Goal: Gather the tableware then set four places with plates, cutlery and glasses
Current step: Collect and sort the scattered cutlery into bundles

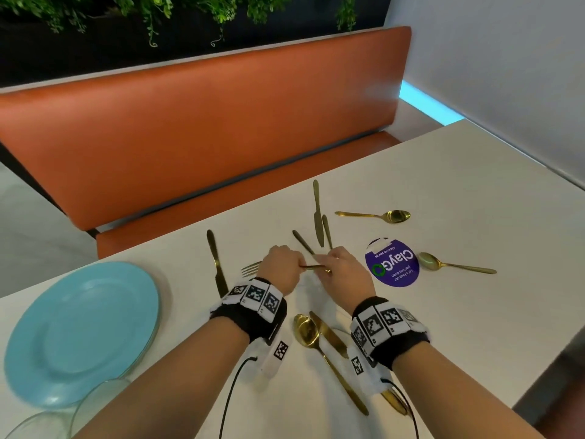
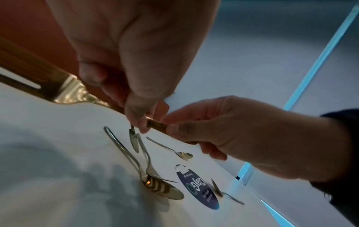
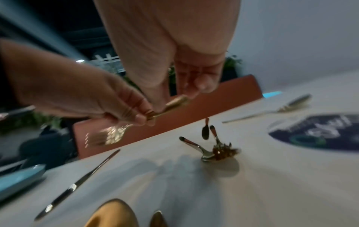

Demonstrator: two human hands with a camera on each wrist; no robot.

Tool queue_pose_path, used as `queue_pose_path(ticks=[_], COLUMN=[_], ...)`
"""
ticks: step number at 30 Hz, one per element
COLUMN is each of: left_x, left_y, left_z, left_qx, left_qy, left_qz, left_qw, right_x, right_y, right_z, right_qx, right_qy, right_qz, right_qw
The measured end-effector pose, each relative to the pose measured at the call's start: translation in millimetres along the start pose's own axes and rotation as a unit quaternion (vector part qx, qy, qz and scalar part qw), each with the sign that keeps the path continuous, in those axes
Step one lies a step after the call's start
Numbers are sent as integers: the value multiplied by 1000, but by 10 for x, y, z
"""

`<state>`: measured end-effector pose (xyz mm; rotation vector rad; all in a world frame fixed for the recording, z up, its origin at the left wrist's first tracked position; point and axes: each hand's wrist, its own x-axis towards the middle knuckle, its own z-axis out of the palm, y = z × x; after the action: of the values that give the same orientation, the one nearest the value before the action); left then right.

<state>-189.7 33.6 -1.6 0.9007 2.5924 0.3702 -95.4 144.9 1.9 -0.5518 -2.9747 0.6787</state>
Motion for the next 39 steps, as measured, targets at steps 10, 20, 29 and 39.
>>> queue_pose_path(ticks=[10, 20, 29, 39], left_x=[-137, -88, 40, 151], left_y=[186, 466, 418, 338], left_z=[88, 121, 97, 144], left_qx=[-114, -302, -400, -311], left_qy=[111, 8, -14, -2], left_qz=[34, -123, -157, -154], left_qw=[987, 945, 903, 938], right_x=[-10, -77, 208, 208], right_y=[163, 133, 1031, 2031], right_z=[-44, -5, -388, -678], right_qx=[86, 415, 75, -133], right_qy=[-122, -192, -69, -124], right_qz=[132, 247, 299, 357], right_qw=[980, 854, 949, 916])
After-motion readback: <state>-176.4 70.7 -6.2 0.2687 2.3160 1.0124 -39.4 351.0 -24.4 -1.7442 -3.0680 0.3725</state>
